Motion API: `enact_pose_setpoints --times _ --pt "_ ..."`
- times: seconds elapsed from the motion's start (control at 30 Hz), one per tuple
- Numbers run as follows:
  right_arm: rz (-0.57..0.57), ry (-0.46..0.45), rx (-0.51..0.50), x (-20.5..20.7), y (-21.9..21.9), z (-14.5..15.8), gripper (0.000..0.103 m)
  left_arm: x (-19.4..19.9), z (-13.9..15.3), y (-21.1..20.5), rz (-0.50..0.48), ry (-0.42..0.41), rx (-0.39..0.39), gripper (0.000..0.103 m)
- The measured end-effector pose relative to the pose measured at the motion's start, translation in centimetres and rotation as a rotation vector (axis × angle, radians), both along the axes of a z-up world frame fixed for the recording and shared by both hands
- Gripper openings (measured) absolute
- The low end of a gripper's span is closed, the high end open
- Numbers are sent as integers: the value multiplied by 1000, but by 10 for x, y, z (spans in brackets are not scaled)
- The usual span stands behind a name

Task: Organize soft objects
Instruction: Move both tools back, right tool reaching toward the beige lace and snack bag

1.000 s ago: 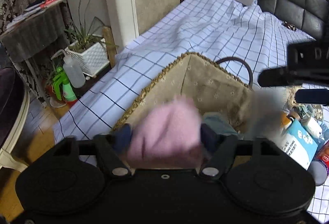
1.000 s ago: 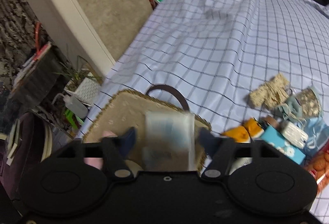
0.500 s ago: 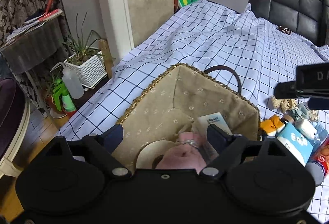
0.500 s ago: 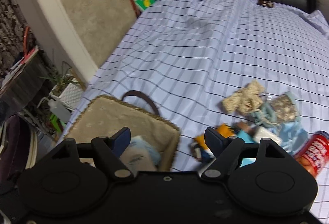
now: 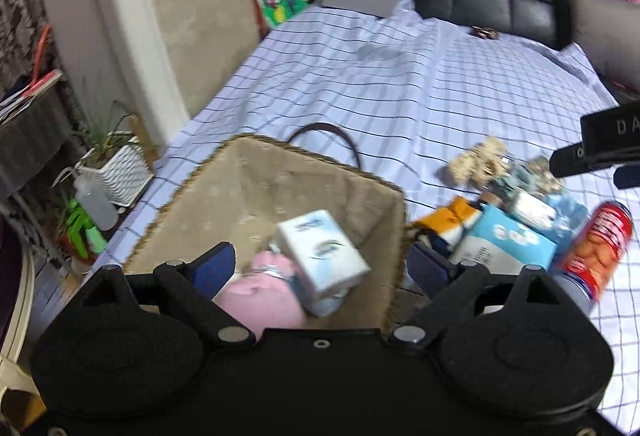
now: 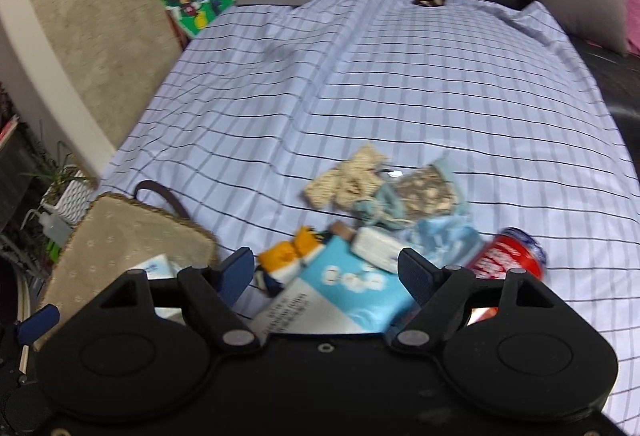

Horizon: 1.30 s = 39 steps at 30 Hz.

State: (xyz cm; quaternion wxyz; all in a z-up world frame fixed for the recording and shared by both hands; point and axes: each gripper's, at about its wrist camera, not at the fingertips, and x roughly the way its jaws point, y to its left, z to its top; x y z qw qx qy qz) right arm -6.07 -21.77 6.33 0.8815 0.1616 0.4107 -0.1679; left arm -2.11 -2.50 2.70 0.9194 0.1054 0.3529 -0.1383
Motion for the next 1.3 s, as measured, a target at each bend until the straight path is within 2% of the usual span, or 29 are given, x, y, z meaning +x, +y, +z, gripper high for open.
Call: enact_pose_setpoints --times 0.3,0.53,0.8,0.93,1.03,1.2,1.3 --pt "-80 -9 -12 -43 -39 9 79 -8 -2 -31 -61 41 -20 90" --pt "-171 -6 -1 -67 -72 9 79 -2 12 -70 -123 56 -18 91" --pt "-264 17 -12 -77 -104 -1 79 44 5 -124 -138 190 -43 91" --pt "-281 44 -12 -67 -116 -10 81 61 -6 -135 -106 207 -32 91" --pt "-296 50 29 -51 -131 -19 82 73 -9 -132 -81 212 -57 91" --pt "-314 73 39 -4 -154 -40 83 88 -7 -125 -42 165 -56 91" --pt "-296 87 95 27 -163 -58 83 95 -6 -121 -39 162 -65 91"
